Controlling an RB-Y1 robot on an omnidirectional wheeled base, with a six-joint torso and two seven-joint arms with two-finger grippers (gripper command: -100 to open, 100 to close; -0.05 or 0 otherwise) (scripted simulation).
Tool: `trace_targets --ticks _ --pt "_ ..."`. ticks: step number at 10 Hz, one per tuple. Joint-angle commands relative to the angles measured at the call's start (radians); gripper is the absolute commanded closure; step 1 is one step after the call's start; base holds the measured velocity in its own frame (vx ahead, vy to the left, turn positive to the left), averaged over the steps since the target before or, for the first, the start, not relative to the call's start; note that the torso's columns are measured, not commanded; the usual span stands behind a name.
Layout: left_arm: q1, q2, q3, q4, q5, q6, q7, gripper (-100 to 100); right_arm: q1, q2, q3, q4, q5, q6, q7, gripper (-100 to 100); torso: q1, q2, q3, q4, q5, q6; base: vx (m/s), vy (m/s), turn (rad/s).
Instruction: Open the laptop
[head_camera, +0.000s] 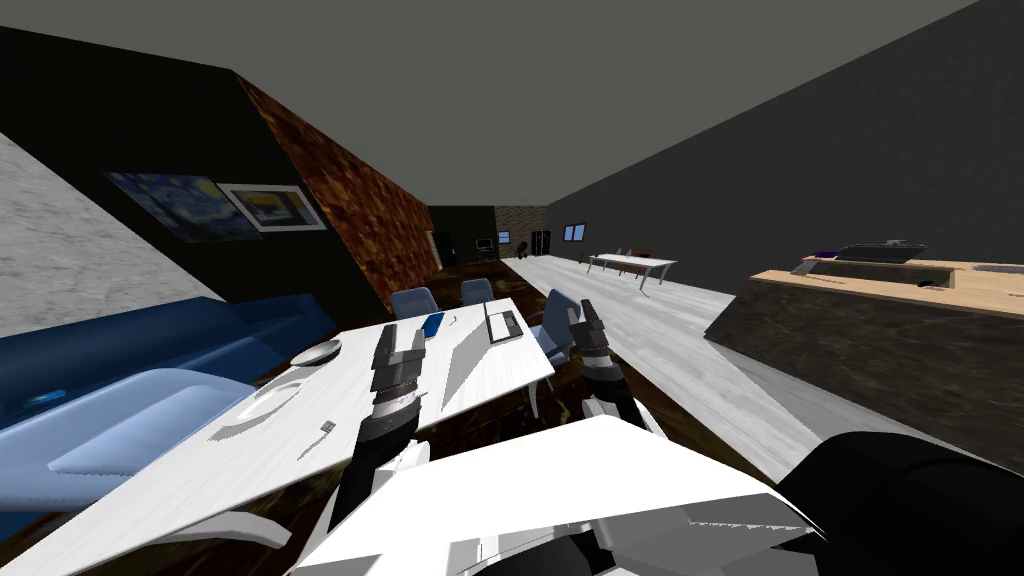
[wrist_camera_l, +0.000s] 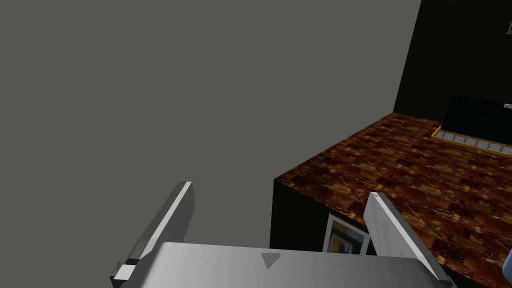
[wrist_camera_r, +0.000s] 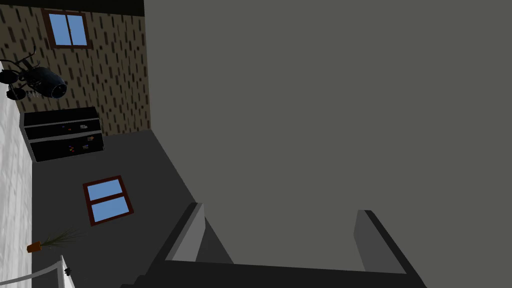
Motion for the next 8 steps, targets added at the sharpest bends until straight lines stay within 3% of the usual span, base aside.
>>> trace_targets --ticks 1,8 --pt "0.000 0.000 0.000 0.000 0.000 0.000 0.000 0 0.000 0.000 0.000 0.000 0.000 0.000 0.000 0 0.000 0.040 -0.082 0.041 0.000 0.000 0.000 0.000 0.000" --pt "0.000 0.000 0.000 0.000 0.000 0.000 0.000 0 0.000 0.000 0.000 0.000 0.000 0.000 0.000 0 0.000 0.544 -1.087 0.544 0.000 0.000 0.000 0.000 0.000"
